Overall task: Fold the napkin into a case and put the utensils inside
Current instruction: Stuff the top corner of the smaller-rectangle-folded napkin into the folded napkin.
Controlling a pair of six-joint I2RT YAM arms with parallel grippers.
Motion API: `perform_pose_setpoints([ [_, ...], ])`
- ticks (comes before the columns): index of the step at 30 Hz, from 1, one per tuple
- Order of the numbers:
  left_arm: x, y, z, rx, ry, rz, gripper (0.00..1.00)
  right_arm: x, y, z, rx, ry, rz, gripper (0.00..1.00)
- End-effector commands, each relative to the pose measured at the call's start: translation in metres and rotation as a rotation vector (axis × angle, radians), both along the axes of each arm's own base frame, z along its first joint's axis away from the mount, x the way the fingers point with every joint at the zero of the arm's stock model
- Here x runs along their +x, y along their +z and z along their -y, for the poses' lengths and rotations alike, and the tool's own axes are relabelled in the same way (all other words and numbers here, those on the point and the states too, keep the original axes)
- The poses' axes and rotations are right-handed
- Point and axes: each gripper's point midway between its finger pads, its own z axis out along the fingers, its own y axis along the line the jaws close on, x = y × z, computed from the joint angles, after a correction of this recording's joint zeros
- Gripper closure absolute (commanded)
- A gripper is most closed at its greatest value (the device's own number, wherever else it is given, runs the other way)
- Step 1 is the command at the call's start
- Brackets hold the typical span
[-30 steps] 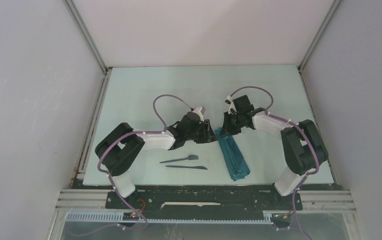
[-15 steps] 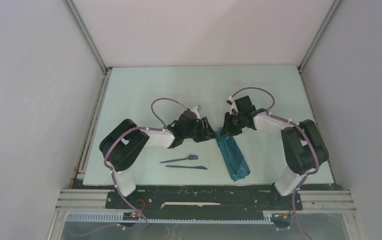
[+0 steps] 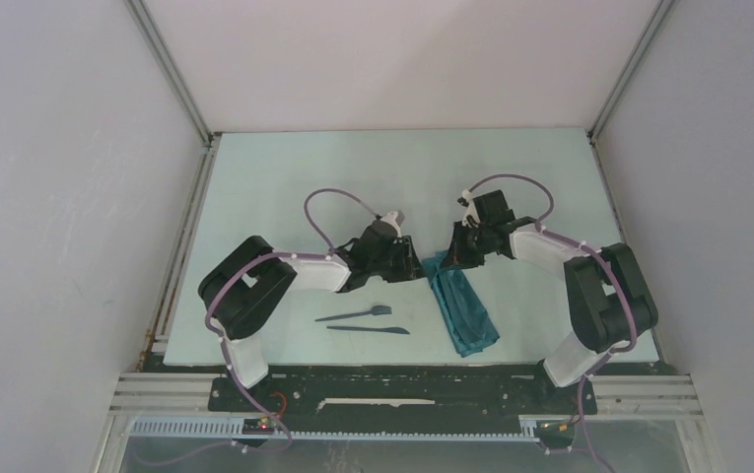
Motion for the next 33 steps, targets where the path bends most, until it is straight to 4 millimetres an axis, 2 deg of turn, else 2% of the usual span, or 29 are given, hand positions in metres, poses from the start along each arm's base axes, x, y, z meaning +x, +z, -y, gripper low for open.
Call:
perform_pose_setpoints([
  [1,0.006,0.023,0.007,0.159,-0.054,0.202,0.56,0.001,0.021,0.005,0.073,-0.058,0.005,1.00],
  [11,0.005,0.026,0.025,0.389,-0.130,0.354,0.53,0.001,0.026,0.008,0.102,-0.074,0.003,1.00],
  [14,0.008,0.022,0.026,0.449,-0.143,0.365,0.58,0.001,0.027,0.008,0.106,-0.077,0.003,1.00],
  [17,0.009,0.018,0.030,0.462,-0.156,0.366,0.61,0.001,0.028,0.008,0.108,-0.078,0.005,1.00],
  [28,0.008,0.010,0.040,0.520,-0.186,0.388,0.60,0.000,0.027,0.009,0.114,-0.081,0.000,1.00],
  [33,0.007,0.013,0.044,0.540,-0.187,0.410,0.54,-0.001,0.028,0.010,0.109,-0.079,0.004,1.00],
])
